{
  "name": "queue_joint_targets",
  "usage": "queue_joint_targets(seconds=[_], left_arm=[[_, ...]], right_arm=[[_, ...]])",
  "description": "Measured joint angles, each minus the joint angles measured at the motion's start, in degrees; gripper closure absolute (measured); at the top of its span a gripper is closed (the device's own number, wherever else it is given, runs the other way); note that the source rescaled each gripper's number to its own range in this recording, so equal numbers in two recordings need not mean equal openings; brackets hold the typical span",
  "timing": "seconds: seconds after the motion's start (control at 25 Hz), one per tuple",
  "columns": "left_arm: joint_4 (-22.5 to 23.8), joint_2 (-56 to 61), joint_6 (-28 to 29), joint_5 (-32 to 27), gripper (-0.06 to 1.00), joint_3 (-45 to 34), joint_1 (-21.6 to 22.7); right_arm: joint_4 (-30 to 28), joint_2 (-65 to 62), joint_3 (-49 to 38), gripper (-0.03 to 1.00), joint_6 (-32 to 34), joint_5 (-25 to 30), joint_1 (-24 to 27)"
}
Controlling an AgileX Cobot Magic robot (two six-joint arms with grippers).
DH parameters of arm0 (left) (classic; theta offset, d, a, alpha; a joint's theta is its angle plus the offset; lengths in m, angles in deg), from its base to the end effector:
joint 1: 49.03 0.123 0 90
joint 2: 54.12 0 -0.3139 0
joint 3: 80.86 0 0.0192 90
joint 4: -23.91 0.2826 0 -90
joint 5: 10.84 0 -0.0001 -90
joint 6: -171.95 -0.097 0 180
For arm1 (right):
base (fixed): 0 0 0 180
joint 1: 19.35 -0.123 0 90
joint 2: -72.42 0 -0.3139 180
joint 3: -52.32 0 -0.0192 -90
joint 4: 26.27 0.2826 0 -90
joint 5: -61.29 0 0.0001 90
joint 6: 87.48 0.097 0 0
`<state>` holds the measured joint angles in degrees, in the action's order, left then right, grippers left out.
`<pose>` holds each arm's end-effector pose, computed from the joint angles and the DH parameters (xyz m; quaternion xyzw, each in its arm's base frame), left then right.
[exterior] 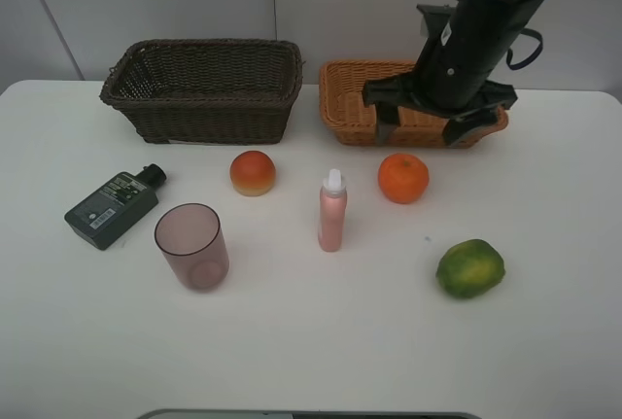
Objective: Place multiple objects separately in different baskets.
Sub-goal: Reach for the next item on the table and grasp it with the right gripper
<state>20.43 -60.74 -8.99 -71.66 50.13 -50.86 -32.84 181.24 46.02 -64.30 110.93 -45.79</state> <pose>-0.0028 -0.0051 0.2914 0.0219 0.8494 -0.0344 0.5261 0.3538 0.1665 0.2244 -0.0591 0.9883 0.0118 0.1404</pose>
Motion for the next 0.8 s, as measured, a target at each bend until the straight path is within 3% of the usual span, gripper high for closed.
queue_joint_targets(seconds=[0.8], left_arm=[[0.0,0.0,0.0,0.0,-0.04,0.0,0.0]], right_arm=[[-4.24,-0.01,2.69,0.09,-0.66,5.73,0.0]])
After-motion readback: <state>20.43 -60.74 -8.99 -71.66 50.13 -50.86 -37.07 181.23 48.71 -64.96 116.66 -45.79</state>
